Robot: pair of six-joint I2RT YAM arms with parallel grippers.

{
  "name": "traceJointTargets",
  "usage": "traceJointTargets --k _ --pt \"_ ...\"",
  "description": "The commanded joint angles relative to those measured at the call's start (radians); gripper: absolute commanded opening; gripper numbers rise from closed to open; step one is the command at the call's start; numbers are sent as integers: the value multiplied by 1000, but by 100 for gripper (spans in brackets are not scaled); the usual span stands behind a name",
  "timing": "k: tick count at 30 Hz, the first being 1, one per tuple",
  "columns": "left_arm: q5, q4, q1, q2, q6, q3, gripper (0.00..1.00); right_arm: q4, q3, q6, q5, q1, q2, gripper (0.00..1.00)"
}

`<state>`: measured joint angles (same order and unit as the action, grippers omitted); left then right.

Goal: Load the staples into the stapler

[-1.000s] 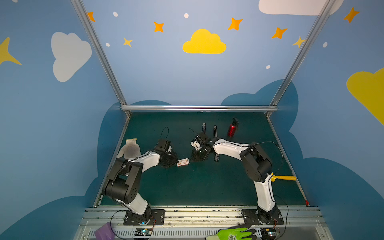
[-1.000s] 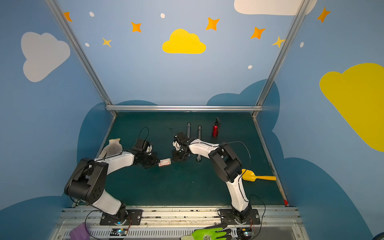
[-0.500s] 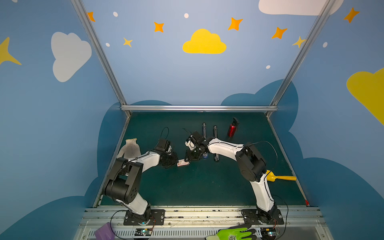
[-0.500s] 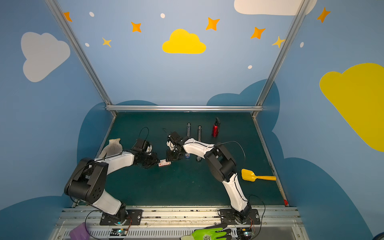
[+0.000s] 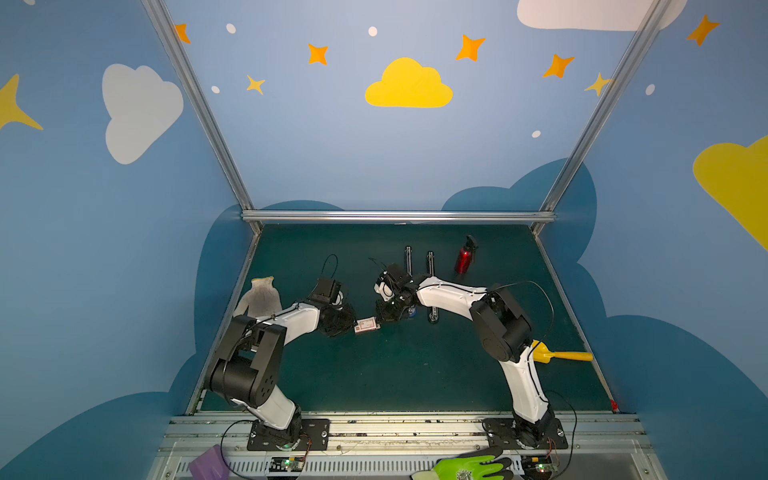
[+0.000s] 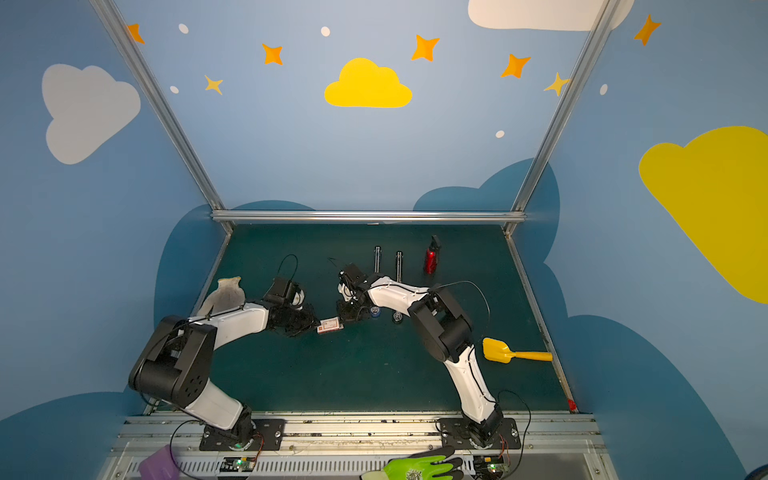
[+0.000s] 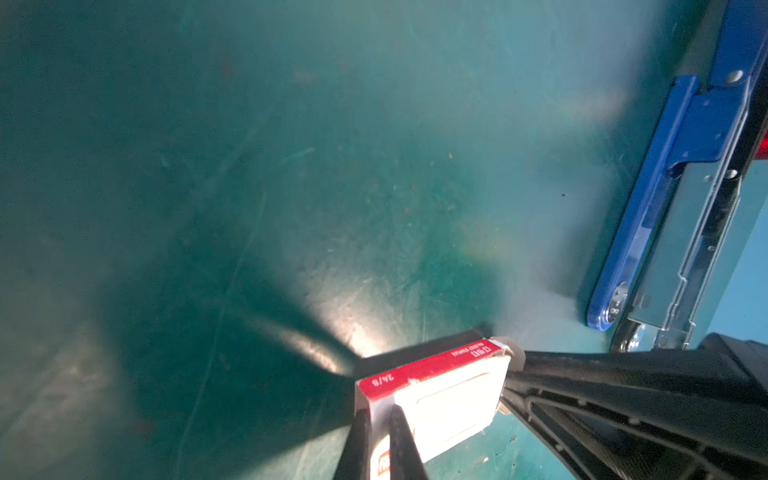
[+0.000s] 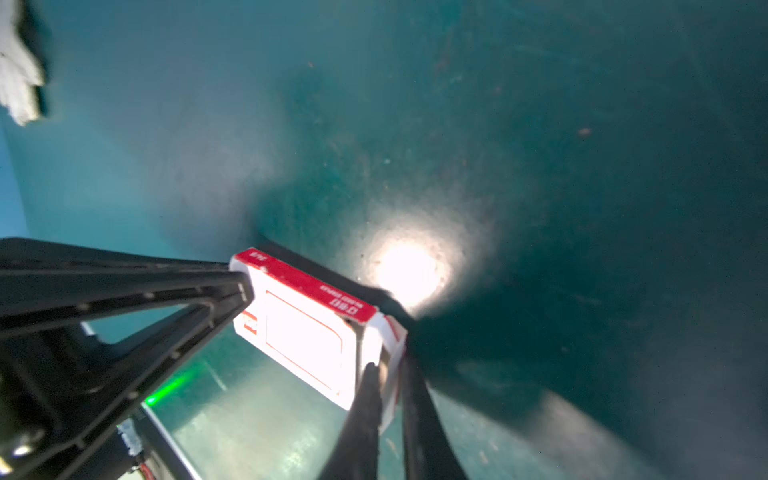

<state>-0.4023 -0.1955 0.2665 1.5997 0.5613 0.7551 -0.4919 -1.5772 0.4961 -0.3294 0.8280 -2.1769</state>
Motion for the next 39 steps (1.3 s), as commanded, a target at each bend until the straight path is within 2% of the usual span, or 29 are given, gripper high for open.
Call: traceJointTargets --k 1,3,13,18,24,27,29,31,33,36,39 --pt "6 -52 4 -7 -3 -6 16 -24 33 -1 -3 -3 25 5" --pt "7 -57 4 -17 2 -1 23 -20 34 0 -17 -2 27 0" --pt "25 -127 7 -187 68 -20 50 66 124 51 -118 -2 69 0" --pt "16 -180 12 -235 -16 6 57 83 141 39 -140 -7 77 0" --pt "33 -331 22 -200 -273 180 60 88 169 30 -138 -29 102 0" --pt "9 -346 56 -216 -522 227 60 103 190 29 -149 -40 118 0" --pt "15 -356 78 -235 -742 228 61 115 201 28 -155 -46 127 0" --pt "15 -349 98 -250 -931 199 61 125 208 25 -159 -47 129 0" --pt "31 -284 103 -271 -1045 136 61 131 208 24 -166 -47 125 0" --pt "23 -185 102 -300 -1131 38 61 144 207 25 -179 -47 117 0" --pt "15 -113 103 -311 -1115 -5 61 152 204 27 -187 -48 109 0"
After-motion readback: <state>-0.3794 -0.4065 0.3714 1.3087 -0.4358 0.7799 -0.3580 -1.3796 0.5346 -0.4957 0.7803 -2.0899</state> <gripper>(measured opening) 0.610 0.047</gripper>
